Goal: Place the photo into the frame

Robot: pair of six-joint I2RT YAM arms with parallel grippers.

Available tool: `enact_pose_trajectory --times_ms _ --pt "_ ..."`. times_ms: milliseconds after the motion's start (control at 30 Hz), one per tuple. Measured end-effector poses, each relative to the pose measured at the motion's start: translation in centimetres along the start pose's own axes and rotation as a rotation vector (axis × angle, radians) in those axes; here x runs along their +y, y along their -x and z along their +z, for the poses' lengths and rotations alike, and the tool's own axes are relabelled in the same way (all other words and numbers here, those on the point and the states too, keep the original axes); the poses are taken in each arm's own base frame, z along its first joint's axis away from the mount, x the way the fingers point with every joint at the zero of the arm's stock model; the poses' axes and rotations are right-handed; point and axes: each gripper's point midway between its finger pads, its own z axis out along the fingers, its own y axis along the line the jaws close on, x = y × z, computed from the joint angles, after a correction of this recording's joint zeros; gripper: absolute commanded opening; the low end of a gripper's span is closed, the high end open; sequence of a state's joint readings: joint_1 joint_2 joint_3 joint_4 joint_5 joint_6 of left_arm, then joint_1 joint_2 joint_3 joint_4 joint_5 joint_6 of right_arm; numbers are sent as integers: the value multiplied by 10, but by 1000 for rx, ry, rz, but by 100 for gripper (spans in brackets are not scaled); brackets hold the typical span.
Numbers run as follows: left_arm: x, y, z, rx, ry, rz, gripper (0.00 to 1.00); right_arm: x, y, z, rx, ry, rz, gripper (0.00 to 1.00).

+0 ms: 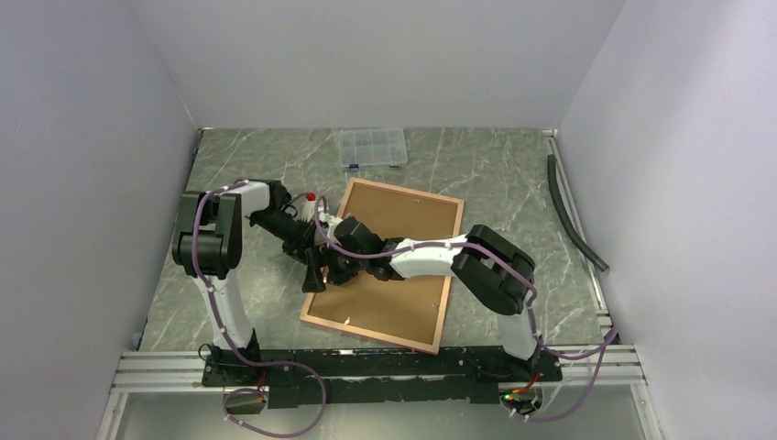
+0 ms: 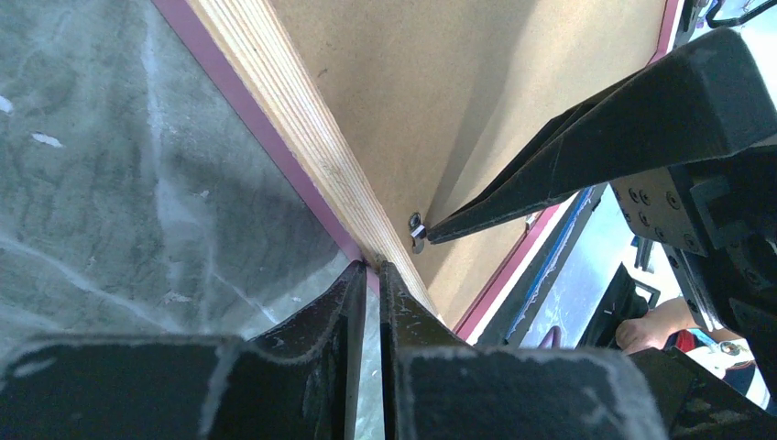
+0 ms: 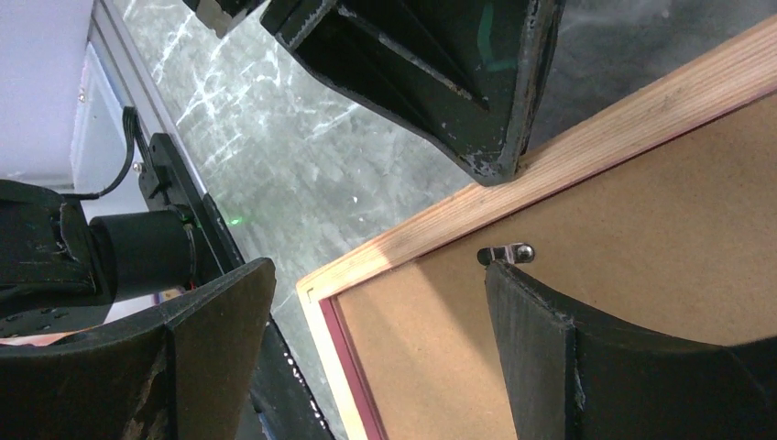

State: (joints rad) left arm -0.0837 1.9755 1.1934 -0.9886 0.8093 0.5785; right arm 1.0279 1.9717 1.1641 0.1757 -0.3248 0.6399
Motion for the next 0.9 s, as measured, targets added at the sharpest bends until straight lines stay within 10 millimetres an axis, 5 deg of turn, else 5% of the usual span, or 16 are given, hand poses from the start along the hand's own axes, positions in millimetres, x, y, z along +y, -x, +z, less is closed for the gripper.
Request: enact_pose_trajectory --times_ms 900 --pt "-1 0 0 -5 -1 7 14 1 9 9 -13 23 20 88"
